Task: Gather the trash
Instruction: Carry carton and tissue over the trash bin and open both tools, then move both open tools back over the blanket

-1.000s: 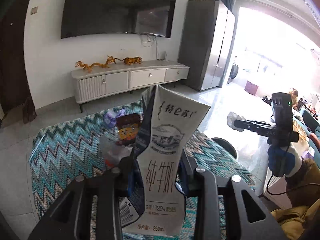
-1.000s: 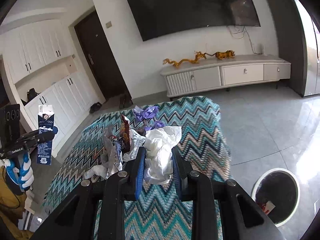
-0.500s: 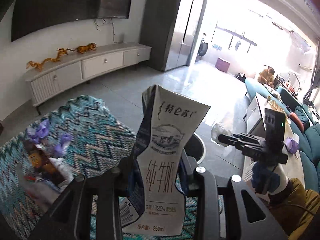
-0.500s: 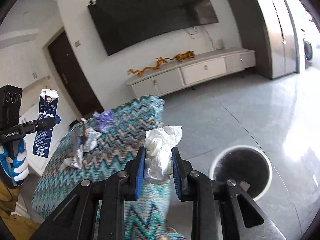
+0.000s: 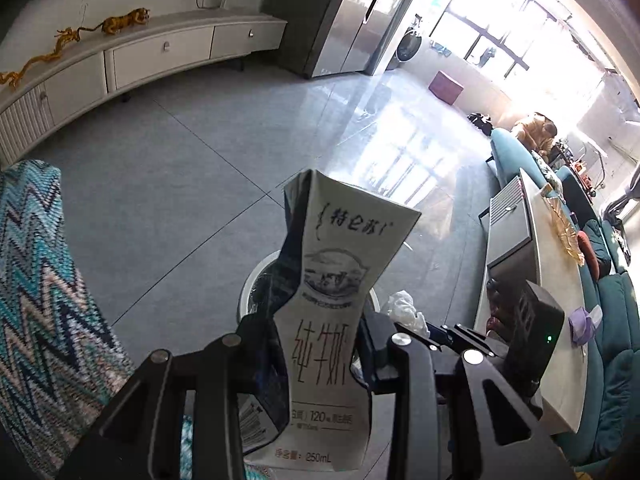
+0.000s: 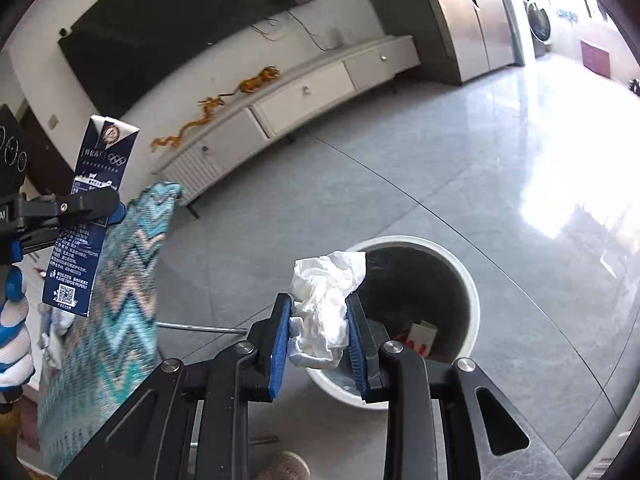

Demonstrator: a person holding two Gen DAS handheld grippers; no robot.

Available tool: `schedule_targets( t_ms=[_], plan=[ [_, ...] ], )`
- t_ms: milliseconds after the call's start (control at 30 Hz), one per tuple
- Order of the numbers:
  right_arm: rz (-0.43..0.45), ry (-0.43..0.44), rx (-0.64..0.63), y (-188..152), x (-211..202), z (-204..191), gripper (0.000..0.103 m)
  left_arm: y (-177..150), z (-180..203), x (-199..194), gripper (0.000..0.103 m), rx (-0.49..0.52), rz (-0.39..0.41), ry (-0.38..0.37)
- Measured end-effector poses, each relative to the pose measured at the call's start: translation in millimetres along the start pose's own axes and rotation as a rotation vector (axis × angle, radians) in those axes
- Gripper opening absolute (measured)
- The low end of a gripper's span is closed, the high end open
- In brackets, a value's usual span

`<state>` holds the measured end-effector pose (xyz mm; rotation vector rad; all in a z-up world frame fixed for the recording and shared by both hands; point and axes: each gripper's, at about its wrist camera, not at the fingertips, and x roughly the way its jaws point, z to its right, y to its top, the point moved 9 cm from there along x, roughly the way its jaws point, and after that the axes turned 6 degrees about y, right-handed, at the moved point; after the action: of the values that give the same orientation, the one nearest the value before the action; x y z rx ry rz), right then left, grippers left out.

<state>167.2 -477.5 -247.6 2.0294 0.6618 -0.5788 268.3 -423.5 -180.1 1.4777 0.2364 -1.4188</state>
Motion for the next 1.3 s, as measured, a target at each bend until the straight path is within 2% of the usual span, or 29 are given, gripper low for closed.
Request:
schedule_targets(
  t_ms=[133, 300, 333, 400, 433, 633, 767, 933, 1133, 1300],
  plan=[
    [-0.028, -0.030, 0.025, 2.1, 20.4, 25.0, 0.027, 1.9, 1.4, 41.9, 0.033, -0.023, -0.045, 0.024],
    [-0.055, -0.067, 0.034, 3.8, 40.6, 42.5, 0.028, 4.0, 0.8, 70.8, 0.034, -0.064, -0.073, 0.025],
    [-0.060, -0.073, 0.032, 3.7, 44.2, 43.2, 0.031, 3.4, 0.1, 72.8, 0.036, -0.071, -0.081, 0.017],
    [-0.067, -0.097, 0.030, 2.6, 47.4, 47.3, 0.039, 4.6, -0.2, 73.2, 0.051, -0.080, -0.082, 0.014],
    [-0.067, -0.103, 0.030, 2.3, 48.2, 48.5, 0.043, 6.1, -1.3, 72.6, 0.053, -0.084, -0.075, 0.014],
    [-0.071, -0.132, 0.034, -0.4, 44.5, 52.1, 0.051, 8.1, 4.7, 62.4, 0.053, -0.084, -0.062, -0.009],
    [-0.065, -0.138, 0.032, -0.7, 37.5, 49.3, 0.057, 9.3, 1.8, 32.6, 0.053, -0.094, -0.005, -0.008],
    [-0.033, -0.123, 0.024, 8.2, 20.6, 32.9, 0.060, 12.0, 2.0, -25.7, 0.053, -0.094, 0.121, -0.002],
    [0.076, -0.068, -0.025, 33.8, -27.3, -20.3, 0.060, -2.0, 10.3, -101.7, 0.053, -0.046, 0.218, -0.001],
    [0.179, -0.009, -0.097, 53.4, -76.3, -85.4, 0.060, -24.0, 4.2, -165.8, 0.053, -0.031, 0.305, 0.017]
  ],
)
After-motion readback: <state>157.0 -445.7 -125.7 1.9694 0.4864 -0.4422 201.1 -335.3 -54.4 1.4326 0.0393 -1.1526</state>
